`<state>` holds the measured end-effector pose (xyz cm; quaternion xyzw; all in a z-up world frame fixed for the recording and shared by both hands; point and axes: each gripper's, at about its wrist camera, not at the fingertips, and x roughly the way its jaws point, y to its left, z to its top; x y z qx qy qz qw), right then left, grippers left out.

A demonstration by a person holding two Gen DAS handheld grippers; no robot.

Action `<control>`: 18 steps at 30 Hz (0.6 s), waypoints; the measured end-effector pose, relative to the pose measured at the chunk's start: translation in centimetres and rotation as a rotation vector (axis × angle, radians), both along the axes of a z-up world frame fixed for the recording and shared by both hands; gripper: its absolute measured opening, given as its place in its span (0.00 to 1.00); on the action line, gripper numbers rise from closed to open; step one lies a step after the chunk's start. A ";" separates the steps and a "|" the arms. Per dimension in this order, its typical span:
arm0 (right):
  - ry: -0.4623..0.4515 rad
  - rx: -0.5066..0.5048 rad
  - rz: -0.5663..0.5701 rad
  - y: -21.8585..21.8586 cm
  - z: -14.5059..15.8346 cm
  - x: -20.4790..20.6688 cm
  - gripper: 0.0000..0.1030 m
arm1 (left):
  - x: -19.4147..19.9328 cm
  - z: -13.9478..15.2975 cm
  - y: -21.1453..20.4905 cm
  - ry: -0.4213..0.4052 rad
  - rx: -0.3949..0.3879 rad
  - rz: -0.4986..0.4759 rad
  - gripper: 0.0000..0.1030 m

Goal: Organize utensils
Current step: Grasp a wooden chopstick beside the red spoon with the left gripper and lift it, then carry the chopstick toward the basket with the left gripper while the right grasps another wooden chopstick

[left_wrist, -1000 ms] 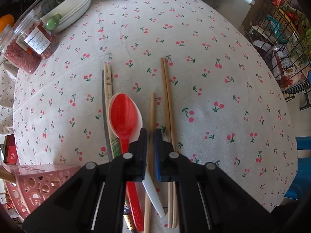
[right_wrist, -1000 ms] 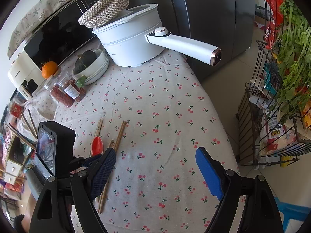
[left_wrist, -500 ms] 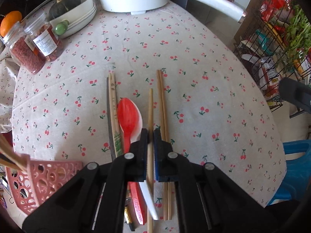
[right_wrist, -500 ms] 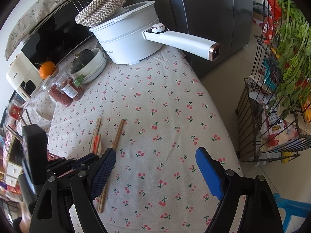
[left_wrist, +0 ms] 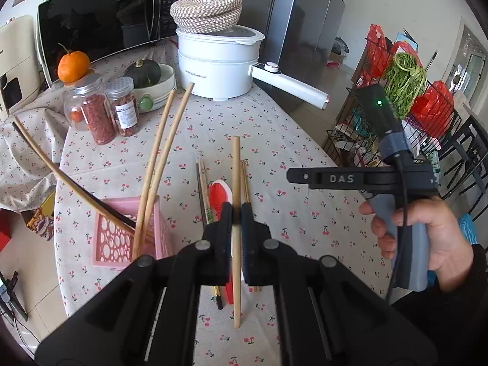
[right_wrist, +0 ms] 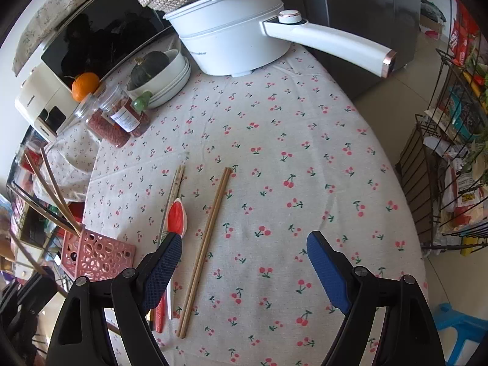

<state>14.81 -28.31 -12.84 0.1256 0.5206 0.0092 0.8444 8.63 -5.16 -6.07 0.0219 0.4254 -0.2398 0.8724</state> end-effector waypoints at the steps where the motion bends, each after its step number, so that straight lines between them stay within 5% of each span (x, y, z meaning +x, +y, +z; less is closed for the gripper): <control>1: 0.011 -0.001 0.003 0.5 -0.6 0.3 0.82 | -0.1 0.2 0.2 -0.001 -0.011 -0.007 0.06; 8: 0.097 0.103 -0.059 0.9 -4.2 0.6 0.73 | -1.8 1.1 3.4 -0.040 -0.051 0.004 0.06; 18: 0.062 0.109 -0.121 0.8 -4.6 1.9 0.63 | -2.4 1.3 5.6 -0.032 -0.096 -0.005 0.06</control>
